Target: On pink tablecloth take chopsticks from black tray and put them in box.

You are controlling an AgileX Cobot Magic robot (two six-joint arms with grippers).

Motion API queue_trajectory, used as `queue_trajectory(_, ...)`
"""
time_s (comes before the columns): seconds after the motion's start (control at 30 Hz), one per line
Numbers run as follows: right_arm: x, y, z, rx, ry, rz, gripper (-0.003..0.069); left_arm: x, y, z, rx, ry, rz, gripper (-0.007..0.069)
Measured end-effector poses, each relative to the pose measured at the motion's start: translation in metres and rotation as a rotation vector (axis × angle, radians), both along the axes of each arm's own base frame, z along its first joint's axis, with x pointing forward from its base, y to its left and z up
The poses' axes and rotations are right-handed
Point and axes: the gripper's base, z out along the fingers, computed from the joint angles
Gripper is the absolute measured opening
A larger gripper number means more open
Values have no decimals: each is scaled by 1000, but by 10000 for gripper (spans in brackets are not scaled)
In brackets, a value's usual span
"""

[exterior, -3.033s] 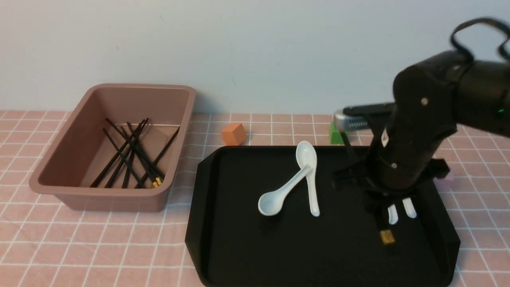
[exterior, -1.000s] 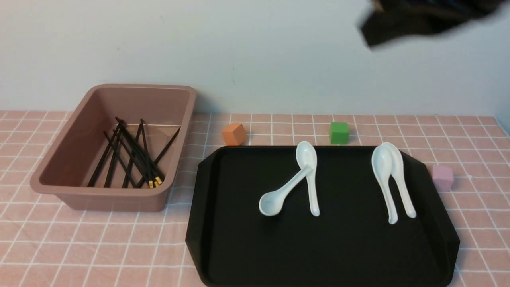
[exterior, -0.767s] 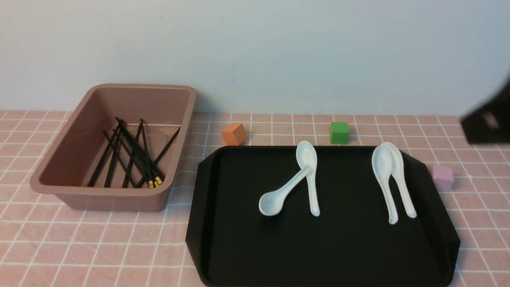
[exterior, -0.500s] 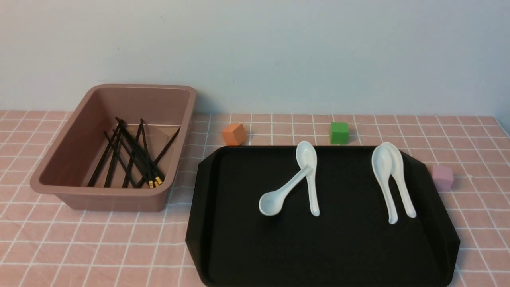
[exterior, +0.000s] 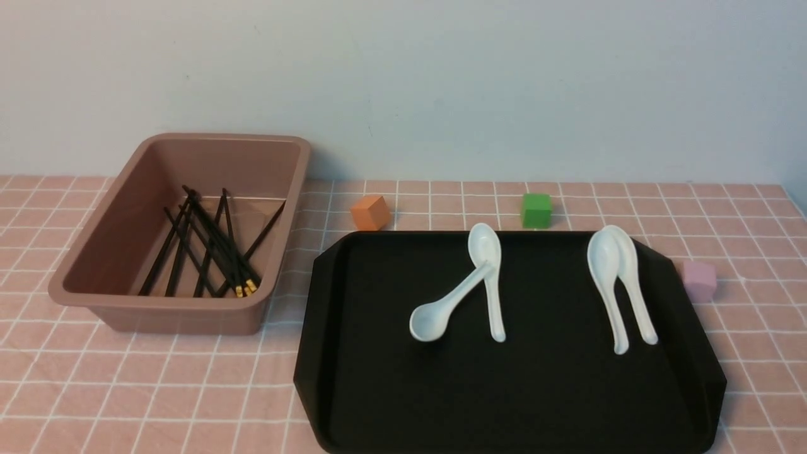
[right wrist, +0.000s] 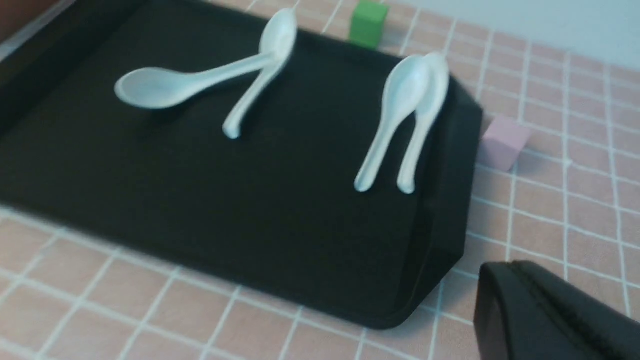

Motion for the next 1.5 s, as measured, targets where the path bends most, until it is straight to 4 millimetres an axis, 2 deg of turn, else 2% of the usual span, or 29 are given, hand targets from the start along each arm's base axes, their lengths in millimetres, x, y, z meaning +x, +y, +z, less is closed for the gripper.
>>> queue_trajectory(0.07, -7, -3, -29, 34, -50, -41, -7, 0, 0, 0, 0, 0, 0, 239)
queue_trajectory(0.1, -7, -3, -32, 37, -54, -44, -7, 0, 0, 0, 0, 0, 0, 239)
queue_trajectory(0.13, -12, -5, -55, 61, -70, -65, -7, 0, 0, 0, 0, 0, 0, 239)
queue_trajectory(0.23, -18, -5, -73, 94, -53, -78, -6, 0, 0, 0, 0, 0, 0, 239)
queue_trajectory(1.5, -20, -5, -73, 90, -51, -78, 4, 0, 0, 0, 0, 0, 0, 239)
